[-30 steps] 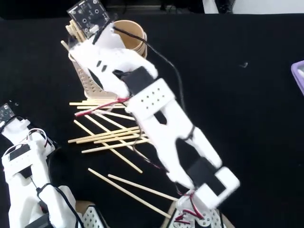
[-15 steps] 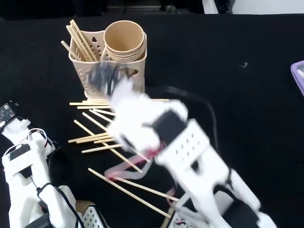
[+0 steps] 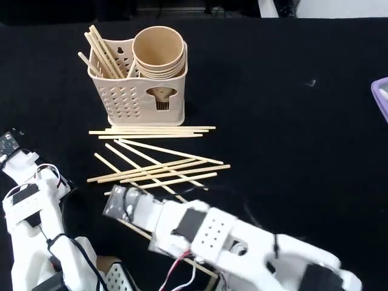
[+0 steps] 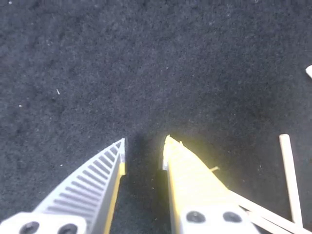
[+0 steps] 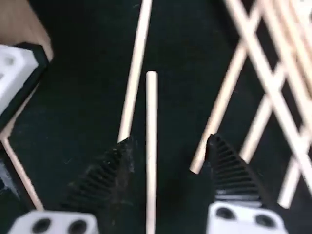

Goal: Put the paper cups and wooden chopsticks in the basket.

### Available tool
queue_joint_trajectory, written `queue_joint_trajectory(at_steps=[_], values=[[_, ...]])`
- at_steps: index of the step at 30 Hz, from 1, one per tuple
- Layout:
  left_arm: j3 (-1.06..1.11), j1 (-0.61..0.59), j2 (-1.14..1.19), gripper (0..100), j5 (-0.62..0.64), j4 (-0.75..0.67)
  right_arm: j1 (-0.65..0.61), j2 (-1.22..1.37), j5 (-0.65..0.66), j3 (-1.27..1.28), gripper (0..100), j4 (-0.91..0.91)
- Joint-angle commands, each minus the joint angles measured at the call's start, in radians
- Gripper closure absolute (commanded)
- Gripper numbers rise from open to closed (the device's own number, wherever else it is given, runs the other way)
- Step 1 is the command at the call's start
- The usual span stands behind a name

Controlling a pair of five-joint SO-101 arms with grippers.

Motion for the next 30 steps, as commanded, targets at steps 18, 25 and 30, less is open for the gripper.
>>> queue_joint_trajectory(at_steps=[18, 25, 30], values=[[-0.012, 0.005, -0.023, 87, 0.008, -0.008, -0.014, 0.49, -0.075, -0.266, 98.8, -0.038], [-0.012, 0.005, -0.023, 87, 0.006, -0.008, 0.215, 0.188, 0.009, -0.278, 98.8, 0.087], [-0.012, 0.01, -0.023, 87, 0.008, -0.009, 0.313, -0.137, 0.04, -0.392, 98.8, 0.264]])
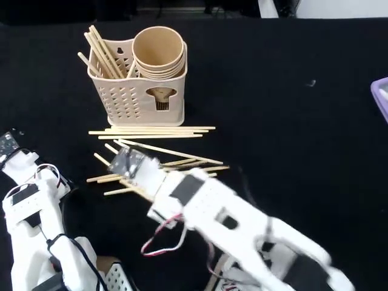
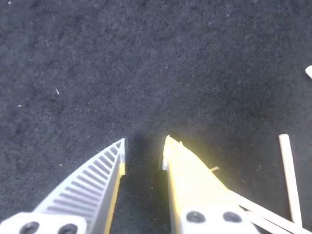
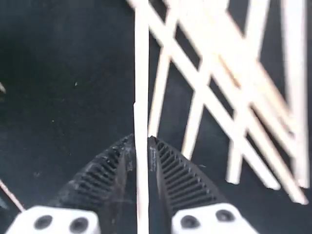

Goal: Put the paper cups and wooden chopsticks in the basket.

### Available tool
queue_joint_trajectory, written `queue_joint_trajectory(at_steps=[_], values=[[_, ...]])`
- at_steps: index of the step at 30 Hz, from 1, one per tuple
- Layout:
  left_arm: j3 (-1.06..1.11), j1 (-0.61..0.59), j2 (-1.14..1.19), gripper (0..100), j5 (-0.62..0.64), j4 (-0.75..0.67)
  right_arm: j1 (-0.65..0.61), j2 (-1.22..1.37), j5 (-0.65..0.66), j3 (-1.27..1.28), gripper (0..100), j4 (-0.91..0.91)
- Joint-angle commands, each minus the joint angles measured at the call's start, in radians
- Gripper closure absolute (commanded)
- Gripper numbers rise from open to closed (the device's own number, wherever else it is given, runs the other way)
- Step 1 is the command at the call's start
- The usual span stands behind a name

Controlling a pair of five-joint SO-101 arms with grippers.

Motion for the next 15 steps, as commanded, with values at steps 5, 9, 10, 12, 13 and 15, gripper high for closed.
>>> queue_joint_trajectory(at_steps=[5, 9, 10, 12, 13, 15], values=[[-0.012, 0.013, -0.023, 87, 0.008, -0.011, 0.173, -0.401, 0.04, -0.346, 98.7, 0.008], [-0.012, 0.013, -0.023, 87, 0.008, -0.009, 0.235, -0.369, 0.032, -0.426, 98.7, -0.391], [-0.012, 0.013, -0.023, 87, 0.008, -0.009, 0.235, -0.344, 0.011, -0.426, 98.7, -0.514], [-0.012, 0.013, -0.023, 87, 0.008, -0.008, 0.235, -0.278, -0.071, -0.43, 98.7, -0.749], [-0.012, 0.013, -0.023, 87, 0.008, -0.008, 0.235, -0.24, -0.107, -0.435, 98.7, -0.861], [-0.01, 0.013, -0.023, 87, 0.006, -0.008, 0.235, -0.147, -0.149, -0.467, 98.7, -1.04]])
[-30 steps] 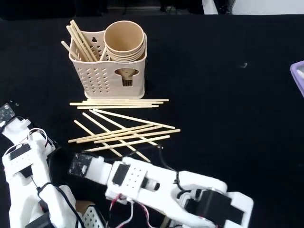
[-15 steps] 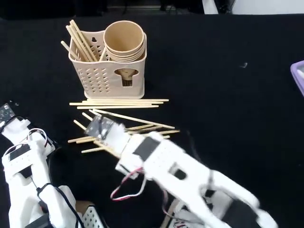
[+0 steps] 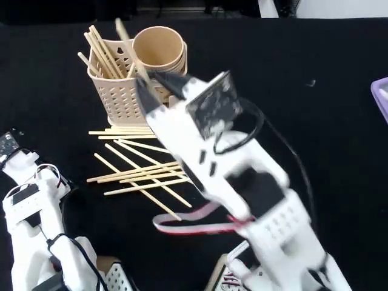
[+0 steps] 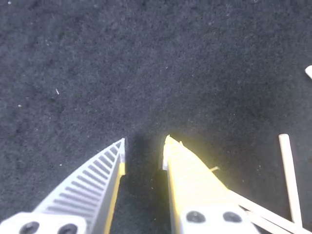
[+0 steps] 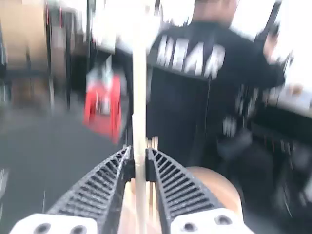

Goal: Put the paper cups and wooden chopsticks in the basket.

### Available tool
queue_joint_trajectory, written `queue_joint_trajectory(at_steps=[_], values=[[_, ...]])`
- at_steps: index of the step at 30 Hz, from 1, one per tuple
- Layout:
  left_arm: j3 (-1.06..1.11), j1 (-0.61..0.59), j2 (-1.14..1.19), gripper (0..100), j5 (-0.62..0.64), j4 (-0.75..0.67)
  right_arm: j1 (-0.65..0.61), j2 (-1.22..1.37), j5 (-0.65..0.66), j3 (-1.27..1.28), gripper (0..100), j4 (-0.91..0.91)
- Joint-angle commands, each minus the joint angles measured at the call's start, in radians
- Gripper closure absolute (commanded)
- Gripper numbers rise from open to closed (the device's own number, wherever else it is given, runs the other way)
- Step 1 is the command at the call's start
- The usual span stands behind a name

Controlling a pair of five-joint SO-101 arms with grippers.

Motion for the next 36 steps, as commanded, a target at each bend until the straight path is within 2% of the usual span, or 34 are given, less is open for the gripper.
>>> queue_joint_trajectory(at_steps=[1, 8, 12, 22, 25, 28, 32, 36], values=[[-0.008, 0.013, -0.023, 87, 0.005, -0.008, 0.025, 0.153, -0.071, -0.104, 98.7, -0.4], [-0.007, 0.013, -0.023, 87, 0.003, -0.008, 0.031, 0.486, -0.075, -0.426, 98.8, -0.443], [-0.007, 0.013, -0.023, 87, 0.003, -0.008, 0.026, 0.641, -0.075, -0.564, 98.8, -0.361], [-0.007, 0.013, -0.023, 87, 0.002, -0.008, 0.068, 0.915, -0.069, -0.63, 97.9, -0.229], [-0.007, 0.013, -0.023, 87, 0.002, -0.008, 0.061, 0.898, -0.075, -0.662, 90.2, -0.097], [-0.007, 0.013, -0.023, 87, 0.002, -0.008, 0.04, 0.835, -0.075, -0.742, 81.1, 0.117], [-0.007, 0.013, -0.023, 87, 0.002, -0.008, 0.038, 0.702, -0.069, -0.842, 81.8, 0.425], [-0.008, 0.015, -0.023, 87, 0.005, -0.008, 0.06, 0.565, -0.068, -0.829, 84.6, 0.746]])
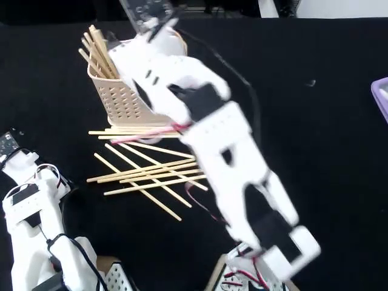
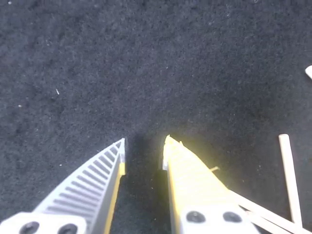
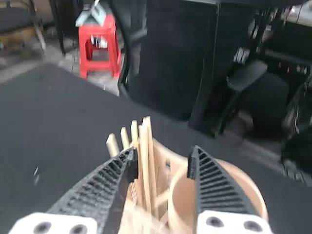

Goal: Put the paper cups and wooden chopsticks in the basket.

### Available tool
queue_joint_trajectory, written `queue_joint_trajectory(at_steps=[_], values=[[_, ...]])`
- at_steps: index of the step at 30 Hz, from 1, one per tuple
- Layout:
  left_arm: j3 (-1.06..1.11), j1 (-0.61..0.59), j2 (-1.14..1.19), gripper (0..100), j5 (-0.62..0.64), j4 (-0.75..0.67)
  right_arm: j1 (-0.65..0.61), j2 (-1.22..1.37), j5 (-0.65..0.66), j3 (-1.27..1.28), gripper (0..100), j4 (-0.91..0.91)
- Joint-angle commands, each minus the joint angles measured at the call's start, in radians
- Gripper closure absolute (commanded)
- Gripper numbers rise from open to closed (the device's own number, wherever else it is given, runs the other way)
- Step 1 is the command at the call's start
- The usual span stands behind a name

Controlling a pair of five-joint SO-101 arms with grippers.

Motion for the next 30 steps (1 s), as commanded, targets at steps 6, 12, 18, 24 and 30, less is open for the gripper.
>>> queue_joint_trajectory(at_steps=[6, 12, 18, 24, 30], values=[[-0.01, 0.015, -0.023, 87, 0.006, -0.008, -0.034, -0.191, 0.0, 0.275, 85.0, 0.494], [-0.008, 0.015, -0.021, 87, 0.005, -0.008, -0.037, -0.199, 0.163, 0.773, 84.9, 0.209], [-0.008, 0.015, -0.021, 87, 0.005, -0.008, -0.035, -0.191, 0.347, 1.029, 84.8, -0.147], [-0.008, 0.015, -0.021, 87, 0.003, -0.008, -0.051, -0.159, 0.39, 1.036, 77.6, -0.189], [-0.008, 0.015, -0.021, 87, 0.003, -0.008, -0.126, 0.018, 0.442, 0.975, 77.6, -0.189]])
